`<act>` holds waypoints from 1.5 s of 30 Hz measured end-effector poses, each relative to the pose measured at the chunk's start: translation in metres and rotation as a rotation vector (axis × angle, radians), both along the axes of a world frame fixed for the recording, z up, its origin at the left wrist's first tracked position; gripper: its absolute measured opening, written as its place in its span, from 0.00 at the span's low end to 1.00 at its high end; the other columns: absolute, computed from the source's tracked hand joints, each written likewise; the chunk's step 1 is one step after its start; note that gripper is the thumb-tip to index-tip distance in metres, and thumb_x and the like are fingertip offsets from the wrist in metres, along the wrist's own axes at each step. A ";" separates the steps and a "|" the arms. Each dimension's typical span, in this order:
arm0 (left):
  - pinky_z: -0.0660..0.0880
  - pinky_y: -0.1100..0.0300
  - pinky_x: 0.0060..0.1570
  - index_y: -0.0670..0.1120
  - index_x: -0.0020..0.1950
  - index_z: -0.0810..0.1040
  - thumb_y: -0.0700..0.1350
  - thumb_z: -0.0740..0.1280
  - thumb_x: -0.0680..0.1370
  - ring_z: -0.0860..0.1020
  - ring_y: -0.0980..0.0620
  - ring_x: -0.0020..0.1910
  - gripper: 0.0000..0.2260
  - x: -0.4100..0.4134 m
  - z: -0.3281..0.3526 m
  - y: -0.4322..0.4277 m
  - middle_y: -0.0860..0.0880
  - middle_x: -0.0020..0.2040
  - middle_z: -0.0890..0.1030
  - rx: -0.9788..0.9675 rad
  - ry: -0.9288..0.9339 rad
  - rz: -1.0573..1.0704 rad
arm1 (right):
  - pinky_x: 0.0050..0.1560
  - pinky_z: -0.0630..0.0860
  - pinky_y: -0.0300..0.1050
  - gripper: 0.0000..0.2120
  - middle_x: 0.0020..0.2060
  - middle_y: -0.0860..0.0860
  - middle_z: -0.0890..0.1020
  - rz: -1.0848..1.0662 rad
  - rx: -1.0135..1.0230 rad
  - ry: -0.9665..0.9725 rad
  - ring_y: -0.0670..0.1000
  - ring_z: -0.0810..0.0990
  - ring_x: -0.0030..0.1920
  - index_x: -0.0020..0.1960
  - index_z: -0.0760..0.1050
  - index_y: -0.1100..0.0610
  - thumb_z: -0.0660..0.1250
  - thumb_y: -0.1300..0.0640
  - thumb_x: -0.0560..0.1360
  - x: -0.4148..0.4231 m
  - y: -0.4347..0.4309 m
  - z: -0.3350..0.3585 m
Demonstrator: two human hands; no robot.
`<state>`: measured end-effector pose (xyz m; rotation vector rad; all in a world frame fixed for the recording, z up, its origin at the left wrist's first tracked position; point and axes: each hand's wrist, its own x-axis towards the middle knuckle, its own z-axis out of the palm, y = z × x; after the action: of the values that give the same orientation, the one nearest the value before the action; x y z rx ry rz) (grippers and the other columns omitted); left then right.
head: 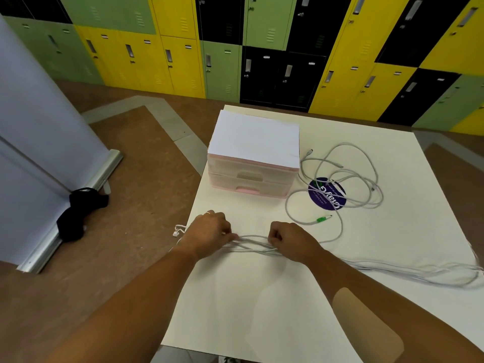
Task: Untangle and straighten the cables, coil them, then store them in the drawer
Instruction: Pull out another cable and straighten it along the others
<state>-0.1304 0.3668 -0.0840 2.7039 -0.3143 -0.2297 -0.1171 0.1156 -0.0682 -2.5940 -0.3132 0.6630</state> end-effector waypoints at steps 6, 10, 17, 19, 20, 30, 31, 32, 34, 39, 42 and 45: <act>0.71 0.55 0.55 0.52 0.59 0.81 0.56 0.67 0.78 0.73 0.52 0.53 0.13 0.010 0.014 -0.041 0.54 0.53 0.79 -0.089 0.005 -0.160 | 0.37 0.72 0.41 0.03 0.36 0.45 0.79 -0.004 0.052 -0.002 0.48 0.78 0.39 0.44 0.75 0.49 0.66 0.55 0.77 -0.001 0.003 0.002; 0.71 0.56 0.51 0.50 0.56 0.84 0.46 0.65 0.80 0.74 0.51 0.50 0.09 0.009 0.007 -0.064 0.53 0.49 0.81 -0.165 0.077 -0.189 | 0.38 0.71 0.43 0.02 0.36 0.45 0.79 -0.022 0.088 -0.002 0.47 0.77 0.38 0.45 0.75 0.50 0.66 0.54 0.77 -0.001 0.001 0.005; 0.72 0.62 0.44 0.46 0.45 0.81 0.39 0.67 0.76 0.76 0.56 0.42 0.04 0.008 0.007 -0.076 0.53 0.43 0.79 -0.308 0.201 -0.036 | 0.39 0.71 0.40 0.03 0.39 0.45 0.80 -0.027 0.098 0.063 0.45 0.78 0.39 0.47 0.77 0.51 0.65 0.57 0.77 0.000 -0.011 0.007; 0.71 0.64 0.41 0.46 0.44 0.80 0.39 0.68 0.75 0.75 0.57 0.40 0.03 0.008 0.007 -0.077 0.53 0.41 0.79 -0.307 0.218 -0.017 | 0.39 0.70 0.37 0.06 0.40 0.45 0.80 -0.041 0.113 0.073 0.45 0.78 0.41 0.47 0.77 0.51 0.63 0.59 0.76 0.000 -0.013 0.007; 0.71 0.64 0.41 0.46 0.44 0.80 0.39 0.68 0.75 0.76 0.56 0.40 0.03 0.008 0.007 -0.078 0.53 0.41 0.79 -0.306 0.225 -0.011 | 0.40 0.70 0.37 0.06 0.40 0.45 0.80 -0.051 0.112 0.074 0.46 0.79 0.42 0.46 0.77 0.50 0.63 0.59 0.76 0.000 -0.013 0.007; 0.72 0.66 0.42 0.46 0.45 0.79 0.40 0.67 0.77 0.76 0.57 0.41 0.03 0.006 0.002 -0.080 0.53 0.42 0.79 -0.294 0.241 0.000 | 0.35 0.67 0.45 0.16 0.35 0.48 0.77 -0.038 -0.157 -0.059 0.50 0.74 0.36 0.39 0.70 0.51 0.64 0.41 0.78 -0.010 -0.039 -0.001; 0.72 0.66 0.42 0.46 0.45 0.79 0.40 0.67 0.77 0.76 0.57 0.41 0.03 0.007 0.002 -0.080 0.53 0.42 0.79 -0.296 0.236 0.008 | 0.37 0.70 0.46 0.13 0.37 0.48 0.79 -0.041 -0.137 -0.056 0.51 0.76 0.38 0.42 0.72 0.51 0.63 0.44 0.79 -0.011 -0.042 -0.002; 0.72 0.66 0.42 0.45 0.45 0.79 0.39 0.67 0.77 0.76 0.57 0.40 0.03 0.007 0.001 -0.079 0.52 0.42 0.79 -0.301 0.234 0.019 | 0.40 0.73 0.47 0.09 0.40 0.49 0.80 -0.050 -0.112 -0.046 0.52 0.78 0.41 0.45 0.73 0.51 0.63 0.47 0.80 -0.012 -0.047 -0.003; 0.71 0.68 0.42 0.45 0.45 0.80 0.39 0.67 0.77 0.76 0.58 0.40 0.03 0.008 0.000 -0.078 0.52 0.42 0.80 -0.301 0.232 0.028 | 0.44 0.76 0.48 0.05 0.44 0.49 0.81 -0.083 -0.075 -0.026 0.53 0.79 0.44 0.48 0.74 0.51 0.61 0.51 0.80 -0.014 -0.058 -0.004; 0.72 0.67 0.42 0.46 0.44 0.79 0.39 0.66 0.77 0.76 0.57 0.40 0.04 0.007 -0.001 -0.080 0.53 0.42 0.80 -0.274 0.243 0.022 | 0.37 0.68 0.45 0.17 0.36 0.49 0.77 -0.123 -0.163 -0.047 0.51 0.76 0.39 0.42 0.71 0.53 0.63 0.41 0.79 -0.017 -0.076 -0.004; 0.73 0.63 0.43 0.47 0.43 0.78 0.39 0.66 0.77 0.76 0.57 0.41 0.05 0.008 -0.002 -0.083 0.53 0.41 0.79 -0.267 0.249 0.006 | 0.37 0.68 0.44 0.20 0.32 0.46 0.74 -0.116 -0.235 -0.101 0.50 0.74 0.36 0.40 0.71 0.53 0.62 0.36 0.78 -0.019 -0.085 -0.002; 0.73 0.64 0.43 0.47 0.43 0.78 0.39 0.66 0.77 0.76 0.56 0.41 0.05 0.007 -0.002 -0.085 0.53 0.41 0.79 -0.257 0.245 0.011 | 0.42 0.73 0.46 0.13 0.38 0.47 0.79 -0.104 -0.220 -0.126 0.51 0.77 0.40 0.45 0.73 0.50 0.61 0.43 0.80 -0.023 -0.094 -0.002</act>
<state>-0.1230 0.2816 -0.0857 2.3923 -0.2384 -0.4788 -0.1401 0.0218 -0.0706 -2.8462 -0.1499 0.5247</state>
